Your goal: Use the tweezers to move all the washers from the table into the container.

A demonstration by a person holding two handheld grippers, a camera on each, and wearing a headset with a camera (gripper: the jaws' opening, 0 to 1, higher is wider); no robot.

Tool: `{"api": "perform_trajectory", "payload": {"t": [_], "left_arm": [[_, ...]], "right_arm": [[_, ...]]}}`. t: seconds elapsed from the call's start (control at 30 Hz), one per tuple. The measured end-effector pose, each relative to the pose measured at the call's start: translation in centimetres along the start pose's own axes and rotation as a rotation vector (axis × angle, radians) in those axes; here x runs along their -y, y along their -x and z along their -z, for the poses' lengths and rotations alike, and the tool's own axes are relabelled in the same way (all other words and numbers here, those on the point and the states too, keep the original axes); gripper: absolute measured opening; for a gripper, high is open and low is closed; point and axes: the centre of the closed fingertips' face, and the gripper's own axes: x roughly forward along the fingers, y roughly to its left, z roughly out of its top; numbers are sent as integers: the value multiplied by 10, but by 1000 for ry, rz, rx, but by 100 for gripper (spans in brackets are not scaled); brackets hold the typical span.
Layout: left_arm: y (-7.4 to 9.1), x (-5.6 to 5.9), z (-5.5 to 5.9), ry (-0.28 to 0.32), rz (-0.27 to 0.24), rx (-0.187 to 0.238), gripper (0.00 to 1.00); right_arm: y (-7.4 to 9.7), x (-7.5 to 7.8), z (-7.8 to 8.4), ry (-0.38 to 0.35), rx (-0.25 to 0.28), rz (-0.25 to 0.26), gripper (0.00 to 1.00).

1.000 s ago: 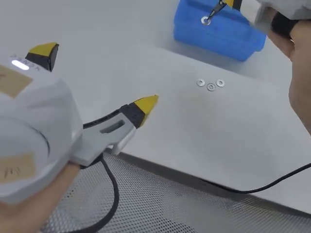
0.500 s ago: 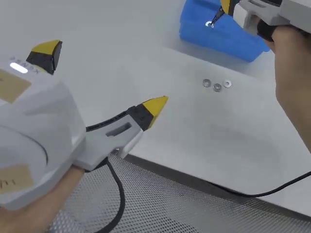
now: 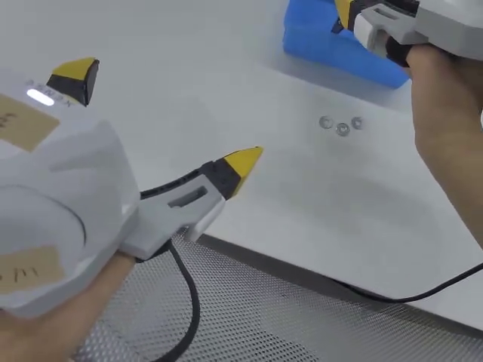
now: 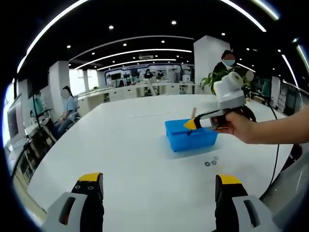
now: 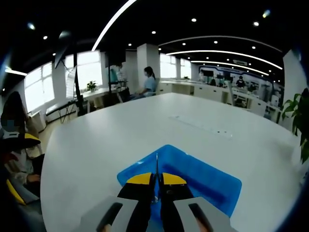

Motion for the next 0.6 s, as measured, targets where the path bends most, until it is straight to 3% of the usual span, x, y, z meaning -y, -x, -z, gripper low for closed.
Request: {"api": "perform_trajectory", "payload": {"t": [0.37, 0.6], "left_arm": [[1, 0, 2, -2, -4, -2, 99], [2, 0, 0, -1, -6, 3, 99]], "right_arm": [[2, -1, 4, -28, -8, -2, 2], [28, -4, -28, -26, 77, 14, 2]]}}
